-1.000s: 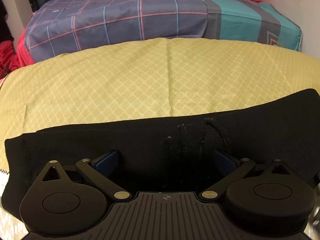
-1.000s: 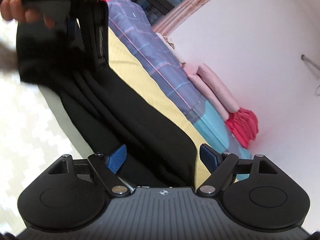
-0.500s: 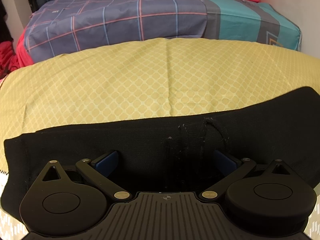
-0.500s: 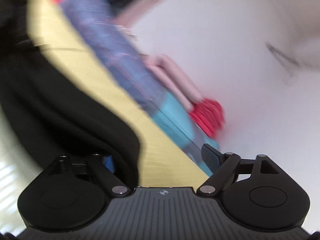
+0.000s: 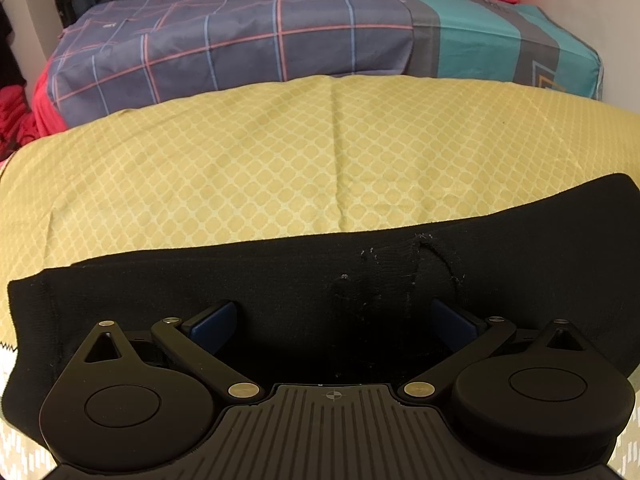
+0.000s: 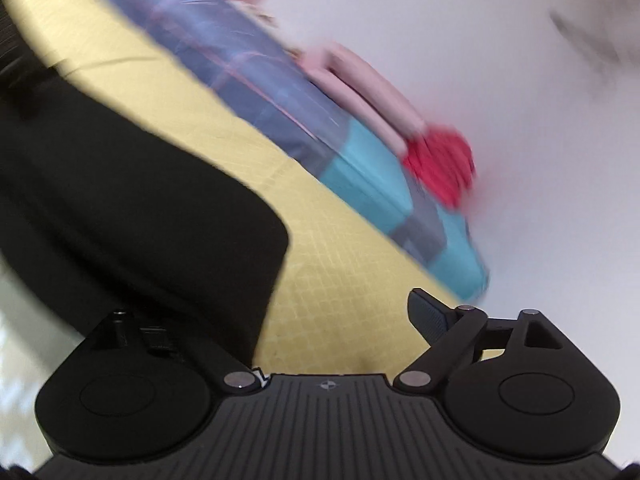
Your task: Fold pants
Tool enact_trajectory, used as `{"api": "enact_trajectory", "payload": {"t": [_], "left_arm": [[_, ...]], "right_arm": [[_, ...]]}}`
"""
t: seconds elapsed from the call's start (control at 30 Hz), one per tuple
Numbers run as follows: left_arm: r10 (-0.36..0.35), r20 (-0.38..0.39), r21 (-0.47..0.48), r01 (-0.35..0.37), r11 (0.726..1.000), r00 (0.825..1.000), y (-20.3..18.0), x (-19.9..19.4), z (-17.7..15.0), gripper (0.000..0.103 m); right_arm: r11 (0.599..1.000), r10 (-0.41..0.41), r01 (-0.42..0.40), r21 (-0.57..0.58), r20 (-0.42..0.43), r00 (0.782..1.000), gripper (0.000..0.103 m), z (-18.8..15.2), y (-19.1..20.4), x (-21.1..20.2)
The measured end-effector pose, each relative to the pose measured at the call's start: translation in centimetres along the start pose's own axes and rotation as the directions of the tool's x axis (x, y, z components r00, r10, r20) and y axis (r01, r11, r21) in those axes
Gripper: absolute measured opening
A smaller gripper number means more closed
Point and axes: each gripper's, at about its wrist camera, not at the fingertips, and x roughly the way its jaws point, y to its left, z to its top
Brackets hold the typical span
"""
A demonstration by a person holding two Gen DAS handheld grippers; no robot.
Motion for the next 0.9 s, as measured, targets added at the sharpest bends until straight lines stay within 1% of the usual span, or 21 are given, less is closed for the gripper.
{"api": "enact_trajectory", "payload": {"t": [0.1,0.17,0.2,0.27,0.33,0.4,0.43,0.47,0.5,0.53,0.57,0.63,0.7,0.73,0.77,0.8,0.83,0.87,0.9], "left_arm": [[-0.004,-0.002,-0.002,0.004,1.000,1.000,0.1,0.0,0.1,0.103],[-0.006,-0.003,-0.004,0.006,1.000,1.000,0.1,0.1,0.1,0.103],[-0.007,-0.003,-0.004,0.007,1.000,1.000,0.1,0.1,0.1,0.103],[-0.008,-0.002,-0.005,0.008,1.000,1.000,0.1,0.1,0.1,0.103],[-0.009,-0.001,-0.006,0.009,1.000,1.000,0.2,0.1,0.1,0.103],[-0.009,0.000,-0.005,0.009,1.000,1.000,0.2,0.1,0.0,0.103],[-0.009,0.001,-0.004,0.009,1.000,1.000,0.2,0.1,0.0,0.103],[-0.010,0.002,-0.004,0.010,1.000,1.000,0.2,0.1,0.0,0.103],[-0.011,0.004,-0.003,0.011,1.000,1.000,0.2,0.0,0.0,0.103],[-0.011,0.005,-0.003,0.011,1.000,1.000,0.2,0.0,-0.1,0.103],[-0.012,0.005,-0.003,0.012,1.000,1.000,0.2,0.0,-0.1,0.103],[-0.016,0.002,0.001,0.016,1.000,1.000,0.3,-0.2,-0.1,0.103],[-0.031,0.000,0.000,0.031,1.000,1.000,0.6,-0.4,-0.3,0.103],[-0.042,-0.003,-0.004,0.042,0.999,0.999,0.8,-0.5,-0.3,0.103],[-0.056,-0.006,-0.011,0.056,0.998,0.998,1.0,-0.7,-0.3,0.103],[-0.064,-0.009,-0.021,0.064,0.998,0.998,1.2,-1.0,-0.2,0.103],[-0.075,-0.009,-0.033,0.074,0.997,0.997,1.5,-1.5,-0.1,0.103],[-0.092,-0.003,-0.047,0.092,0.995,0.996,2.0,-2.1,-0.1,0.103],[-0.116,0.009,-0.064,0.117,0.991,0.993,2.6,-2.8,-0.2,0.103]], "right_arm": [[0.992,0.126,-0.125,-0.013,0.057,0.990,0.088,-0.2,-1.3,-2.8],[0.980,0.191,-0.195,0.031,0.091,0.977,0.088,0.5,-3.0,-4.2],[0.967,0.232,-0.242,0.077,0.118,0.966,0.088,0.8,-4.0,-4.7],[0.928,0.293,-0.322,0.187,0.167,0.941,0.088,2.1,-5.8,-5.0],[0.882,0.330,-0.374,0.286,0.193,0.924,0.086,4.0,-5.9,-4.4],[0.836,0.344,-0.395,0.380,0.198,0.918,0.076,5.3,-6.3,-2.7],[0.805,0.357,-0.406,0.433,0.194,0.914,0.070,5.8,-6.3,-2.1],[0.773,0.375,-0.415,0.480,0.182,0.909,0.070,6.2,-5.9,-0.7],[0.743,0.400,-0.417,0.523,0.152,0.904,0.070,6.2,-5.5,0.6],[0.722,0.446,-0.412,0.555,0.081,0.891,0.070,6.3,-5.0,1.9],[0.719,0.485,-0.402,0.566,0.004,0.874,0.071,6.2,-4.4,3.5],[0.724,0.462,-0.402,0.560,0.039,0.886,0.073,6.9,-5.1,3.1],[0.699,0.450,-0.399,0.594,0.069,0.891,0.074,7.0,-5.8,2.7],[0.682,0.451,-0.391,0.618,0.066,0.890,0.080,6.7,-5.8,2.9],[0.677,0.475,-0.386,0.627,0.028,0.879,0.082,6.5,-5.4,3.7],[0.698,0.490,-0.391,0.600,-0.003,0.872,0.082,6.7,-5.0,4.4],[0.734,0.474,-0.394,0.552,-0.002,0.881,0.083,7.2,-4.8,4.2],[0.757,0.462,-0.386,0.527,-0.015,0.887,0.083,8.0,-4.9,4.0],[0.767,0.452,-0.376,0.520,-0.021,0.892,0.083,8.7,-5.0,3.8]]}}
